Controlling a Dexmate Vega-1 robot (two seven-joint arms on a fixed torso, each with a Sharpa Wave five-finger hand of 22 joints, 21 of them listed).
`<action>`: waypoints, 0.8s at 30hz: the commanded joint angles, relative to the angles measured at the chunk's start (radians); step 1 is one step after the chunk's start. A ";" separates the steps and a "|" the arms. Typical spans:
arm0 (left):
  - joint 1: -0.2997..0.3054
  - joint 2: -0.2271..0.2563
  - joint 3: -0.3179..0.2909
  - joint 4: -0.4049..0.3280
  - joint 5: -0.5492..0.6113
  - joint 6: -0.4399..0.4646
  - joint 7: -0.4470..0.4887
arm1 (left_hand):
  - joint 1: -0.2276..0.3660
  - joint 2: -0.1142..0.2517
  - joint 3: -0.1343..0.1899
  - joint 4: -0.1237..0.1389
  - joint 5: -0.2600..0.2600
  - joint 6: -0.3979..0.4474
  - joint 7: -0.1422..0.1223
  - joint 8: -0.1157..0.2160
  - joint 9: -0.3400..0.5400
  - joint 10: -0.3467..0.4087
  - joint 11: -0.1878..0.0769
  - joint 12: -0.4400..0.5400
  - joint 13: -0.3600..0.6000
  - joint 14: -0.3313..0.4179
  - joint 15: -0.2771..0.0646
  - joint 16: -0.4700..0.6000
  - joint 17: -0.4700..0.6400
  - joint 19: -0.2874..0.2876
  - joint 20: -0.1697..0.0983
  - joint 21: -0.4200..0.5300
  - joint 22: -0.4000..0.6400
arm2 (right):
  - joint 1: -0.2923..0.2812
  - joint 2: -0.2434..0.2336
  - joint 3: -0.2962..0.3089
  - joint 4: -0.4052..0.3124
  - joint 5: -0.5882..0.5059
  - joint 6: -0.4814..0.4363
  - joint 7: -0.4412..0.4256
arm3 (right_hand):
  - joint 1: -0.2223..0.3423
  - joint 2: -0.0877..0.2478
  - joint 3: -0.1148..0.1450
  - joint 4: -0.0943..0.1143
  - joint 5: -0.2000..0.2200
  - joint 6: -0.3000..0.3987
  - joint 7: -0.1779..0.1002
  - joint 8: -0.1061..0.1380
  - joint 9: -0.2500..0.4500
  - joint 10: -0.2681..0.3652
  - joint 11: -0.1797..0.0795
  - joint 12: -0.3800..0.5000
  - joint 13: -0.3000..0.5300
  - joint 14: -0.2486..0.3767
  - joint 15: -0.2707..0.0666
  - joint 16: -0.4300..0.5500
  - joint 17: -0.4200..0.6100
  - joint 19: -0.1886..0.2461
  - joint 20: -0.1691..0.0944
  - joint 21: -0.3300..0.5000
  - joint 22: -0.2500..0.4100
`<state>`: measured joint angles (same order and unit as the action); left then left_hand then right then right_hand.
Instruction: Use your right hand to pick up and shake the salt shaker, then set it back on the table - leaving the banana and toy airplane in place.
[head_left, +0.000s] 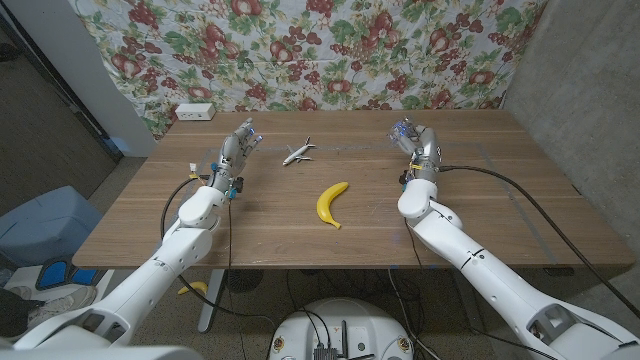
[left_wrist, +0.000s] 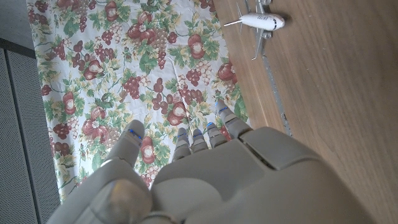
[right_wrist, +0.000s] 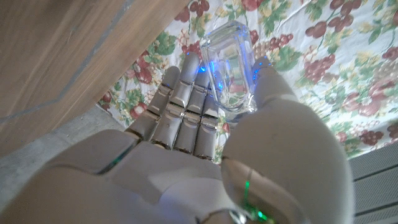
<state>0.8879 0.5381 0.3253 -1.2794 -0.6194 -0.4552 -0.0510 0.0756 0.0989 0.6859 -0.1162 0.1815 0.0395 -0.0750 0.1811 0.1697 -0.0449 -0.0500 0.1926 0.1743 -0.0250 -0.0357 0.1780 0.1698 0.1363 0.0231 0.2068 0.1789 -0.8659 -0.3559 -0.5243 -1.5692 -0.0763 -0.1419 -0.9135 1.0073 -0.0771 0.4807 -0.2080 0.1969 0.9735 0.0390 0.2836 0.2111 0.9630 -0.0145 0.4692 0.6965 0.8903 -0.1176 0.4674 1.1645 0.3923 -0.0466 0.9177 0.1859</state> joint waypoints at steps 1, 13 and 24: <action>0.008 0.004 -0.004 -0.008 -0.002 -0.008 -0.002 | -0.010 0.045 0.006 0.000 0.000 0.004 -0.002 0.000 0.004 0.005 0.001 0.000 0.004 0.005 -0.016 0.001 0.002 0.012 -0.001 -0.001 0.004 | -0.036 0.186 0.096 0.119 -0.100 0.157 -0.203 | 0.116 0.119 0.045 0.040 0.002 0.102 -0.098 0.002 0.004 0.126 -0.127 -0.001 0.006 0.012 -0.103 -0.005 0.002 -0.005 -0.055 0.006 0.000; 0.010 0.006 -0.007 -0.008 -0.005 -0.012 -0.008 | -0.010 0.046 0.006 0.000 0.000 0.004 -0.001 0.000 0.004 0.005 0.000 0.000 0.004 0.005 -0.016 0.001 0.002 0.012 0.000 -0.001 0.004 | -0.039 0.145 0.074 0.089 -0.090 0.138 -0.160 | 0.113 0.119 0.044 0.041 0.004 0.102 -0.096 0.000 0.004 0.126 -0.126 -0.003 0.011 0.013 -0.102 -0.005 0.006 -0.007 -0.055 0.011 0.000; -0.001 0.005 -0.005 0.006 -0.007 -0.012 -0.019 | -0.010 0.045 0.006 0.000 0.000 0.004 -0.002 0.000 0.004 0.005 0.001 0.000 0.004 0.006 -0.017 0.002 0.002 0.012 0.000 -0.001 0.004 | -0.030 0.056 0.033 0.022 -0.066 0.048 -0.035 | 0.114 0.118 0.045 0.038 0.004 0.104 -0.103 -0.001 0.005 0.132 -0.129 -0.005 0.009 0.011 -0.104 -0.007 0.008 -0.009 -0.059 0.014 -0.001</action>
<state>0.8959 0.5431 0.3197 -1.2851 -0.6235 -0.4661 -0.0604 0.0756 0.0989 0.6859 -0.1162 0.1815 0.0395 -0.0750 0.1810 0.1698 -0.0449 -0.0499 0.1926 0.1744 -0.0250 -0.0357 0.1780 0.1701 0.1363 0.0232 0.2068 0.1789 -0.9005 -0.2360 -0.4628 -1.4971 -0.1605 -0.0283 -1.0401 1.0073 -0.0771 0.4806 -0.2079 0.1964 0.9734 0.0389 0.2778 0.2119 0.9629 -0.0145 0.4623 0.7022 0.8923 -0.1164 0.4605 1.1693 0.3853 -0.0393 0.9249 0.1862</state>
